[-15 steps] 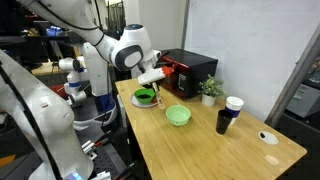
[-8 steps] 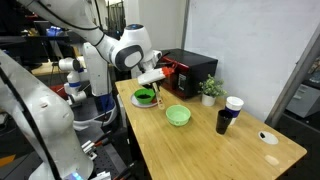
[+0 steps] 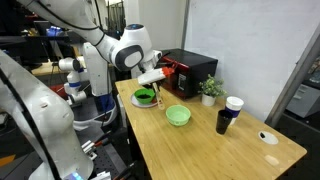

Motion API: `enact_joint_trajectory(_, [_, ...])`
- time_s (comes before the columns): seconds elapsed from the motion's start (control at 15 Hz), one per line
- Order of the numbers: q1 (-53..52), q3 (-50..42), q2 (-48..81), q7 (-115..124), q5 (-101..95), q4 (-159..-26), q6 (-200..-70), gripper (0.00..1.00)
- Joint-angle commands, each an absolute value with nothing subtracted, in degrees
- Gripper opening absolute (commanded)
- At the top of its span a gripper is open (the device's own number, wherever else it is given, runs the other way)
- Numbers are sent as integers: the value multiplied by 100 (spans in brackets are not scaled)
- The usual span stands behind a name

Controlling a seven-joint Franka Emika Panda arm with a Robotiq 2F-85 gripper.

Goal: Remove the black cup from the light green pot, use the ladle to scoop out some of the contents in the green bowl into the pot

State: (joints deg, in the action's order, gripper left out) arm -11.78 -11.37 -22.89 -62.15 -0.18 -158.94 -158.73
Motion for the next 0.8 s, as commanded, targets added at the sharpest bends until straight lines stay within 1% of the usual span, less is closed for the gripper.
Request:
enact_joint_trajectory(0.0, [-1222,-1297,-2501,-6377,205,-15834,-15519,6])
enact_joint_trajectory(0.47, [-1231,-1567,-2710,-6424,613,-15617,-15190,6])
enact_joint_trajectory(0.73, [-1211,-1694,-2546,-6346,850,-15251,-14984,6])
